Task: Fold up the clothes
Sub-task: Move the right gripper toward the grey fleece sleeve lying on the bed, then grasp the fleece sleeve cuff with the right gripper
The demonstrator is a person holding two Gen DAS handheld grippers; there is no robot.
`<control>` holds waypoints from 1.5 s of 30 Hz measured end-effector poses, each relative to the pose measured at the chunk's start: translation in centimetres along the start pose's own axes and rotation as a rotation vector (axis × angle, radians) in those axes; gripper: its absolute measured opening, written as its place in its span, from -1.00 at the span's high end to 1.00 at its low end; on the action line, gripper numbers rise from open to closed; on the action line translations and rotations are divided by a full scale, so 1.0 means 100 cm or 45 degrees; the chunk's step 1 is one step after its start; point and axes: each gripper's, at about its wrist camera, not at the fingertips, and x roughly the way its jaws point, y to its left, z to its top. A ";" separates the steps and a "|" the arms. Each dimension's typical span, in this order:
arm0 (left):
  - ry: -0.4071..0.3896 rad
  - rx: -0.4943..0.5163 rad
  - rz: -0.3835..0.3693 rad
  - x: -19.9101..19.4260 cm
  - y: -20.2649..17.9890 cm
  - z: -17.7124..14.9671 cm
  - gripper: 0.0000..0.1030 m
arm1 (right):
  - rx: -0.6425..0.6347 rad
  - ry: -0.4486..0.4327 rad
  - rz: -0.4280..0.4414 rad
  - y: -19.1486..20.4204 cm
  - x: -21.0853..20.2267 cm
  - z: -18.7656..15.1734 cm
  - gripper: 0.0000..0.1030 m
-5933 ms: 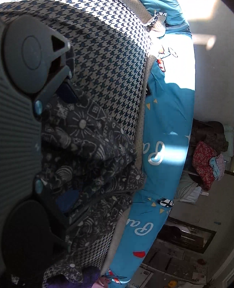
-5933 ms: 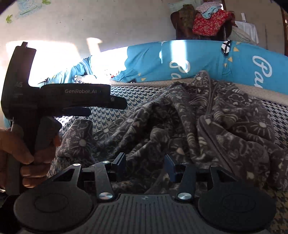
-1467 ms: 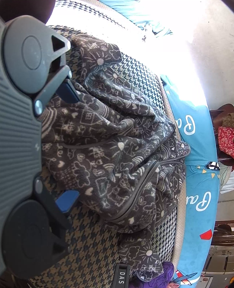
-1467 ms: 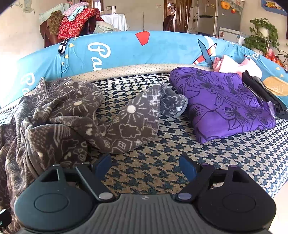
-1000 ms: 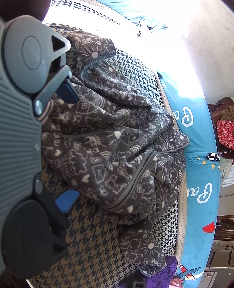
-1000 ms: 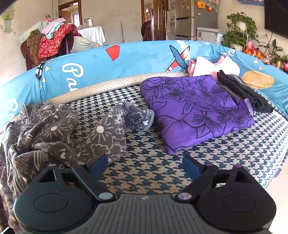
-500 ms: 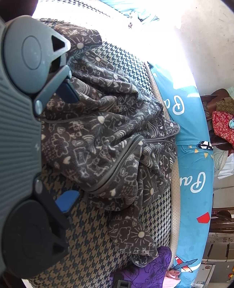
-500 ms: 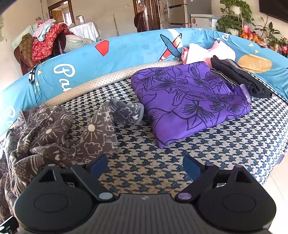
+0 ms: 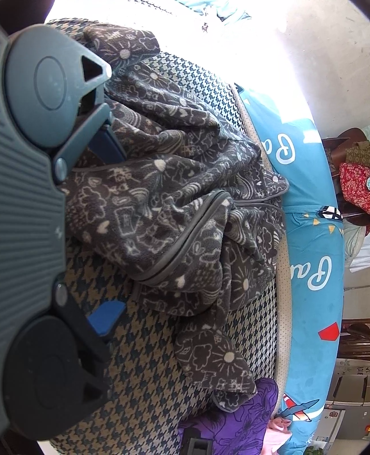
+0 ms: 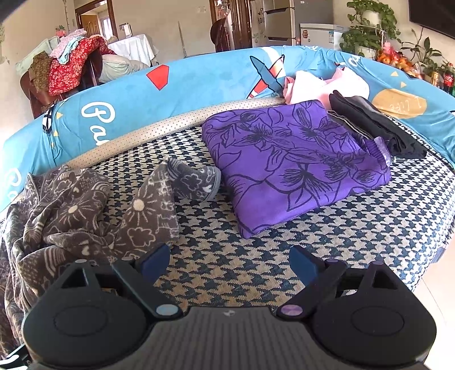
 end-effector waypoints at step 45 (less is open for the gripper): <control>0.084 -0.055 0.003 0.041 0.037 -0.014 -1.00 | 0.139 0.139 0.472 0.006 0.059 0.030 -0.76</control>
